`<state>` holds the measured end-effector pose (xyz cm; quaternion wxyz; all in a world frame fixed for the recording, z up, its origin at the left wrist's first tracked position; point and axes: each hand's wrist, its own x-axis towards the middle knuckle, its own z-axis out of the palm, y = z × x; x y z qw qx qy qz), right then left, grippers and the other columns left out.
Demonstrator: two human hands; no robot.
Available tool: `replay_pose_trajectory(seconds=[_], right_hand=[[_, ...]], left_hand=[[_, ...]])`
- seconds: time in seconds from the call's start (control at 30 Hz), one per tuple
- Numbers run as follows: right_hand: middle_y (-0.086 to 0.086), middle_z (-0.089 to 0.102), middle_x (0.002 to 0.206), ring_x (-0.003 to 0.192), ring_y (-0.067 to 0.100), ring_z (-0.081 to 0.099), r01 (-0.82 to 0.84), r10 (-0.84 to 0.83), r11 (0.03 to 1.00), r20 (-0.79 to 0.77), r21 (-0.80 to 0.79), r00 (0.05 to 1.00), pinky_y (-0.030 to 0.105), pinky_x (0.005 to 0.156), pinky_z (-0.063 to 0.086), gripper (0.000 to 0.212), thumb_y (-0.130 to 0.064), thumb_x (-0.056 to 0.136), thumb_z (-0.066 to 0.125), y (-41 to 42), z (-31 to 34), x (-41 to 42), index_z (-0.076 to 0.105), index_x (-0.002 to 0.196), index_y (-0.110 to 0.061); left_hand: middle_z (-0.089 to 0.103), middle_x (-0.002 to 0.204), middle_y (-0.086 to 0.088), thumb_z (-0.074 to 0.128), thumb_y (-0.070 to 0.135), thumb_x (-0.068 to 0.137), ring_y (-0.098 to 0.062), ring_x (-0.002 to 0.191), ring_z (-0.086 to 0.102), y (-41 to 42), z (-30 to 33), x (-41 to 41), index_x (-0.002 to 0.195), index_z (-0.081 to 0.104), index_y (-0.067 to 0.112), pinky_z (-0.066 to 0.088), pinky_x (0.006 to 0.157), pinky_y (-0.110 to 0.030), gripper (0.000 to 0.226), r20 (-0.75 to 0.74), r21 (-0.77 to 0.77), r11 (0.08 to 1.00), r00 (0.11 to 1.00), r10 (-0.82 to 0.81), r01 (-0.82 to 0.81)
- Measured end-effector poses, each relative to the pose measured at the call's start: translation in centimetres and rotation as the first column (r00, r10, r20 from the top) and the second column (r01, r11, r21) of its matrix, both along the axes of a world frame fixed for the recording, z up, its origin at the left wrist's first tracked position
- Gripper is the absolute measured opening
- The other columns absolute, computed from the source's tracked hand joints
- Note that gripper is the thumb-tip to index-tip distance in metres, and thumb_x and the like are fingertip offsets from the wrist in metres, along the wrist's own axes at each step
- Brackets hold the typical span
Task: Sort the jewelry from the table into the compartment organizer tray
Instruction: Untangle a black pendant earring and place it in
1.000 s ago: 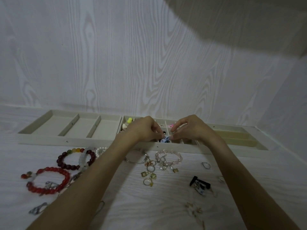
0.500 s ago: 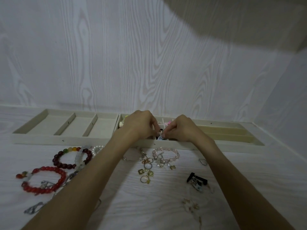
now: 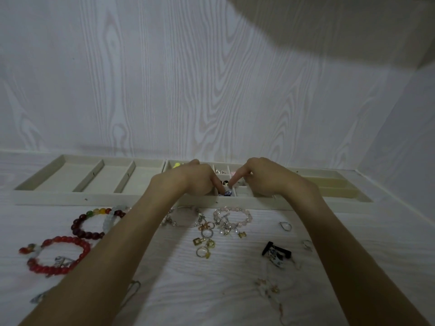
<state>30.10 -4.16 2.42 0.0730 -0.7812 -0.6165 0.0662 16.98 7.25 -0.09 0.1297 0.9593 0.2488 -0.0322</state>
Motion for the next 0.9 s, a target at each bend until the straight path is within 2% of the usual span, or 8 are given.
replay_pose_trajectory(seconds=[0.07,0.17,0.23,0.37,0.47,0.63,0.8,0.9], right_hand=[[0.000,0.055,0.135,0.087,0.016,0.053,-0.003,0.009,0.998,0.098,-0.057,0.995,0.023,0.065,0.037,0.050,0.000,0.091,0.039,0.2,-0.3,-0.5,0.070,0.105,-0.038],[0.001,0.052,0.136,0.114,0.024,0.048,0.013,-0.001,0.997,0.159,-0.081,0.987,0.029,0.081,0.032,0.048,-0.004,0.093,0.039,0.3,-0.5,-1.0,0.069,0.109,-0.037],[0.001,0.052,0.136,0.115,0.024,0.049,0.005,0.009,0.996,0.156,-0.093,0.988,0.030,0.082,0.033,0.047,-0.004,0.092,0.040,0.2,-0.3,-1.0,0.069,0.108,-0.037],[0.000,0.063,0.117,0.088,0.018,0.060,-0.022,0.023,1.000,-0.069,0.011,0.997,0.032,0.076,0.048,0.035,-0.007,0.092,0.046,-1.3,1.4,-0.8,0.071,0.096,-0.032],[-0.008,0.061,0.087,0.071,0.006,0.057,-0.053,0.060,0.998,-0.170,0.042,0.984,0.021,0.065,0.045,0.026,-0.011,0.092,0.052,-4.1,2.7,-1.0,0.070,0.090,-0.030],[-0.017,0.064,0.081,0.070,-0.003,0.057,-0.089,0.062,0.989,-0.213,-0.118,0.975,0.012,0.065,0.044,0.017,-0.017,0.086,0.063,-9.1,1.4,-0.9,0.072,0.090,-0.032],[-0.013,0.068,0.075,0.058,-0.011,0.054,-0.031,-0.007,0.990,-0.268,-0.141,0.963,0.008,0.054,0.038,0.008,-0.023,0.078,0.075,-10.7,-0.8,-0.2,0.075,0.083,-0.029],[-0.010,0.068,0.075,0.057,-0.009,0.053,-0.045,0.008,0.990,-0.267,-0.134,0.964,0.014,0.059,0.039,0.011,-0.030,0.073,0.080,-11.0,-1.1,0.0,0.073,0.082,-0.029]], left_hand=[[0.060,0.127,0.005,0.044,0.015,0.097,-0.020,0.109,0.045,0.3,-0.3,0.1,0.116,0.064,0.043,0.032,0.108,-0.041,0.040,-0.005,0.013,1.000,1.000,-0.001,0.001],[0.062,0.117,0.007,0.043,0.015,0.097,-0.018,0.102,0.042,0.3,-0.3,0.0,0.115,0.064,0.043,0.033,0.107,-0.041,0.040,0.015,0.005,1.000,1.000,0.008,-0.008],[0.062,0.116,0.008,0.043,0.015,0.097,-0.019,0.103,0.041,0.1,-0.2,-0.2,0.116,0.065,0.043,0.034,0.106,-0.040,0.040,0.009,0.007,1.000,1.000,0.013,-0.014],[0.063,0.113,-0.002,0.047,0.016,0.094,-0.020,0.108,0.047,-0.8,1.1,-0.7,0.115,0.065,0.040,0.041,0.101,-0.043,0.037,0.081,-0.011,0.999,0.996,0.037,-0.036],[0.062,0.121,0.002,0.047,0.024,0.096,-0.017,0.111,0.051,-2.0,2.8,-1.6,0.120,0.064,0.032,0.044,0.099,-0.041,0.030,0.170,-0.005,0.999,0.985,0.034,-0.033],[0.063,0.115,0.011,0.051,0.027,0.094,-0.006,0.088,0.051,-5.7,2.5,-3.5,0.112,0.067,0.034,0.045,0.080,-0.026,0.025,0.319,0.027,0.998,0.946,0.051,-0.062],[0.065,0.097,0.018,0.060,0.029,0.088,0.000,0.079,0.054,-9.6,0.1,-4.4,0.105,0.069,0.035,0.046,0.072,-0.022,0.021,0.348,-0.059,0.998,0.937,0.028,-0.008],[0.069,0.091,0.018,0.064,0.029,0.084,0.005,0.073,0.055,-10.5,-1.2,-3.8,0.098,0.070,0.036,0.047,0.072,-0.022,0.017,0.361,-0.094,0.995,0.931,0.059,-0.027]])
